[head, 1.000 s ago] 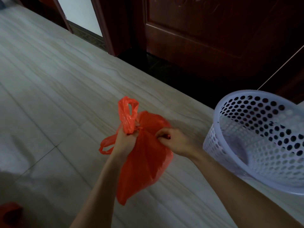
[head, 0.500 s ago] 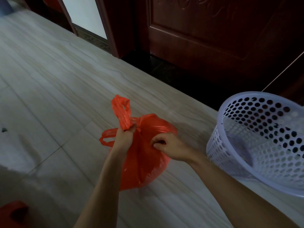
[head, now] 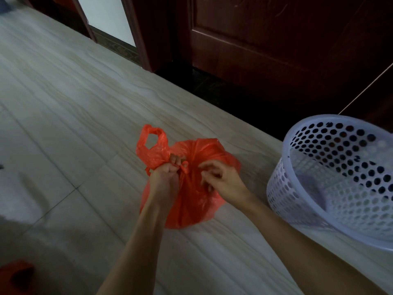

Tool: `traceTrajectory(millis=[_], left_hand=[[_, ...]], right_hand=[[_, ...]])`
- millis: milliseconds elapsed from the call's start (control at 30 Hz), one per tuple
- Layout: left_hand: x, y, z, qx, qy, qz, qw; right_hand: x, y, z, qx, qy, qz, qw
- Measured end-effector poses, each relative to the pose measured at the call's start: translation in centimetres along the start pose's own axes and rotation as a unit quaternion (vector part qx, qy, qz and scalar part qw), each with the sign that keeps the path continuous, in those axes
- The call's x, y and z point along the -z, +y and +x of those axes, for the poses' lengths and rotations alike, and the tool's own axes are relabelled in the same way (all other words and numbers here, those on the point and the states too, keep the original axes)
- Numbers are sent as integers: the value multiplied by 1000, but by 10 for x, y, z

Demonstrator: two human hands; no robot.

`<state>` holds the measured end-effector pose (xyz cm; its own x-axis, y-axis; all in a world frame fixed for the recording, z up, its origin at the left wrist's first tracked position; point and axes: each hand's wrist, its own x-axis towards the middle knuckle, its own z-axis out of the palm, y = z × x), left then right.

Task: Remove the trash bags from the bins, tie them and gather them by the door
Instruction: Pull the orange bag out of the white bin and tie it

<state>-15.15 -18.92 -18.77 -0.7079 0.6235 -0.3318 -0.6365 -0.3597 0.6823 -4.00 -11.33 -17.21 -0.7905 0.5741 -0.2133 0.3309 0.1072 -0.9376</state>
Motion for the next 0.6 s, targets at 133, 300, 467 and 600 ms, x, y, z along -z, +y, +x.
traceTrajectory(millis=[133, 300, 467, 600], left_hand=[[-6, -6, -9, 27, -12, 11, 999], [-3, -15, -1, 49, 50, 2, 998], [-14, -15, 0, 33, 87, -25, 995], [-11, -15, -5, 52, 56, -6, 997]], right_hand=[[-13, -4, 7, 54, 67, -38, 996], [-19, 3, 12, 20, 98, -39, 994], [-21, 7, 14, -4, 95, -38, 995], [-15, 7, 15, 4, 52, -68, 996]])
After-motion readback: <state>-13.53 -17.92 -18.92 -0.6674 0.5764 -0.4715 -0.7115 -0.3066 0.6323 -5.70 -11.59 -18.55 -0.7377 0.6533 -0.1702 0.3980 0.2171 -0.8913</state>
